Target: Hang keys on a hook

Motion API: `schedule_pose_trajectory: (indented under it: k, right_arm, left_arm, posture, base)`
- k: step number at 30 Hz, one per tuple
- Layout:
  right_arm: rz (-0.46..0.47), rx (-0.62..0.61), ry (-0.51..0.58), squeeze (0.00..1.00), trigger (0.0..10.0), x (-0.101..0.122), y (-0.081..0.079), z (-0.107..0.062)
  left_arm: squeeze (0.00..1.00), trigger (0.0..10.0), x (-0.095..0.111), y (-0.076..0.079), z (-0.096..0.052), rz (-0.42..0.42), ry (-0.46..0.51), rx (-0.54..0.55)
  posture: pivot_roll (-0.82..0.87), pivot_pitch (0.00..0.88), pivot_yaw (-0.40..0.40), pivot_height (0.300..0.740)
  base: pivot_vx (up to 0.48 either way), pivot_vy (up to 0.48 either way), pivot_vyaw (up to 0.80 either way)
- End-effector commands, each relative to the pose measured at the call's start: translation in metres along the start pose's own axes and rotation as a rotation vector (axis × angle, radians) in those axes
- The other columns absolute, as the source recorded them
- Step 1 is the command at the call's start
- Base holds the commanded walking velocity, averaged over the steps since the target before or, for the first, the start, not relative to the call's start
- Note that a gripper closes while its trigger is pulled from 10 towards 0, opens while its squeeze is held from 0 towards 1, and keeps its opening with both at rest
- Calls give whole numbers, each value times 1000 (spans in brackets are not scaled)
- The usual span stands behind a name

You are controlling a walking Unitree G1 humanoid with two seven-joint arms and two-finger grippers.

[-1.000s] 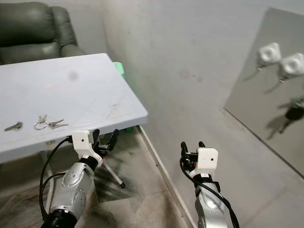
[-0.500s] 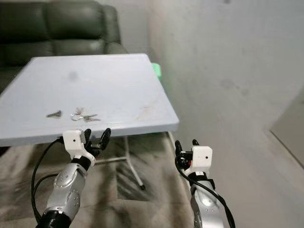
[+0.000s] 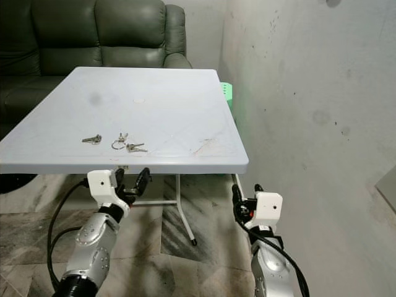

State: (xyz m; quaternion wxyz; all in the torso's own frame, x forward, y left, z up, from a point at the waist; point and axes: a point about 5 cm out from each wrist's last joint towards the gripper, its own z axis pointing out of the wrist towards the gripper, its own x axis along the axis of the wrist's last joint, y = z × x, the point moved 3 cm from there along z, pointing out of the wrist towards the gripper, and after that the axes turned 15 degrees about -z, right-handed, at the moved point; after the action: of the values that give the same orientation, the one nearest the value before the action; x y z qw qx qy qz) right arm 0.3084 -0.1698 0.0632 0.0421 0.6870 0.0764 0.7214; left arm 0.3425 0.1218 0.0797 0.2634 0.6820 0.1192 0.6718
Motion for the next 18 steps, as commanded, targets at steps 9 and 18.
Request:
schedule_pose_trajectory:
  k: [9, 18]
  right_arm:
    - [6, -7, 9, 0, 10000, 4, 3, 3]
    - [5, -5, 8, 0, 10000, 4, 3, 2]
  left_arm:
    - [0, 10000, 2, 1, 2, -13, -4, -4]
    - [0, 10000, 1, 0, 2, -16, -12, 2]
  posture:
    - [-8, 0, -42, 740]
    - [-9, 0, -43, 740]
  base:
    - [0, 0, 0]
    - [0, 427, 0]
